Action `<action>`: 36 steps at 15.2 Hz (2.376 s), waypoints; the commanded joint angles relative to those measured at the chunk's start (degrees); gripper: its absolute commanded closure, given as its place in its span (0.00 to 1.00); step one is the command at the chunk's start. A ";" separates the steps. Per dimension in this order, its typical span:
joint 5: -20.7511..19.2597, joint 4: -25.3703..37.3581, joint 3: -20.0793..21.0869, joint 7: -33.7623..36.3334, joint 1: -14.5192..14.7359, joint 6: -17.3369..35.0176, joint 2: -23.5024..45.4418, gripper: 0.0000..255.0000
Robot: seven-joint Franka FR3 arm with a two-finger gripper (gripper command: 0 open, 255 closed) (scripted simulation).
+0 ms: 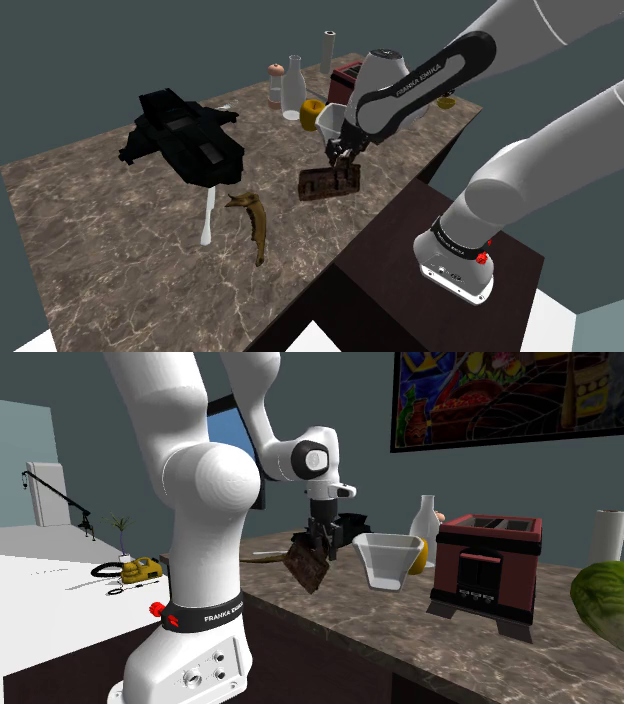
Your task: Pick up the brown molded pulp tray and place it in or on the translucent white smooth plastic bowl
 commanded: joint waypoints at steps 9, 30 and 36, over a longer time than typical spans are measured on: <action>-0.49 2.58 -0.82 0.38 0.07 -11.45 -8.85 1.00; -5.08 16.72 -7.16 -5.65 -4.65 -24.12 -6.93 1.00; -6.75 26.32 -11.39 -11.57 -7.65 -23.78 3.41 1.00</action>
